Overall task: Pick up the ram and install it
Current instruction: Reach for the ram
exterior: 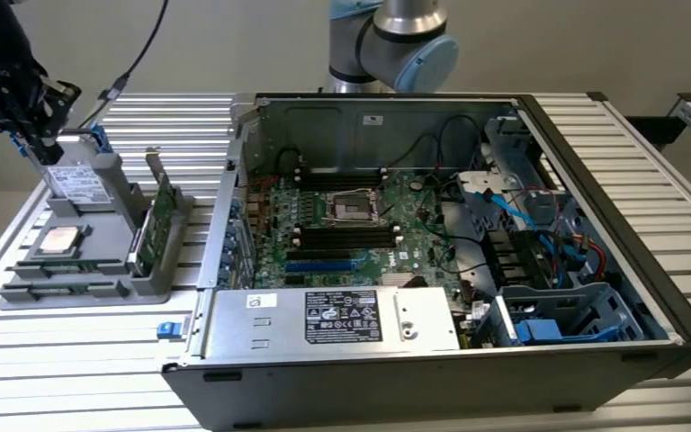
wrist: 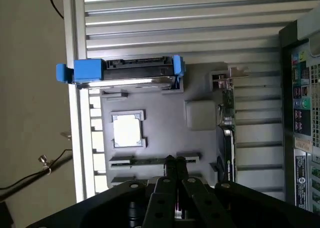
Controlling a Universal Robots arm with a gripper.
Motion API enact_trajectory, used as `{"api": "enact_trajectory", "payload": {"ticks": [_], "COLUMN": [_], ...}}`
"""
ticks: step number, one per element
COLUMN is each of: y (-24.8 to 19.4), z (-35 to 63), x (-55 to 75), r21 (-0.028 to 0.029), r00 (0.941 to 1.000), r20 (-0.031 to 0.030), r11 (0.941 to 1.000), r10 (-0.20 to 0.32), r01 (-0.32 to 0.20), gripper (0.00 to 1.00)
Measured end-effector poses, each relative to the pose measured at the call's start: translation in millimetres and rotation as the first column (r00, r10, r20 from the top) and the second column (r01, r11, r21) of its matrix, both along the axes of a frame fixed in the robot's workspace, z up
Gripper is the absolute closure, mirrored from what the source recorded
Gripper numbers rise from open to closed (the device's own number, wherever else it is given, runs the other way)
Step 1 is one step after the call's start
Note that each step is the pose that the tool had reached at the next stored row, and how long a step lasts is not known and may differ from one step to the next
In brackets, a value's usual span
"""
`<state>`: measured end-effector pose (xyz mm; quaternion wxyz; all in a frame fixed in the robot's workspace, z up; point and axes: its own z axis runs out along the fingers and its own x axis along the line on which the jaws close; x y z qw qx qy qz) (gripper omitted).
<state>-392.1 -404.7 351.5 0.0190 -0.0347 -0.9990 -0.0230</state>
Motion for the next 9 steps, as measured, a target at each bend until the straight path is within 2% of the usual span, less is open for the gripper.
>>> {"api": "enact_trajectory", "payload": {"ticks": [9], "y": [-29.4], "z": [-4.2], "x": [-4.2], "r21": [0.0008], "r00": [1.0], "r20": [0.0], "r11": [1.0], "r10": [0.009], "r01": [-0.009], "gripper": [0.9]}}
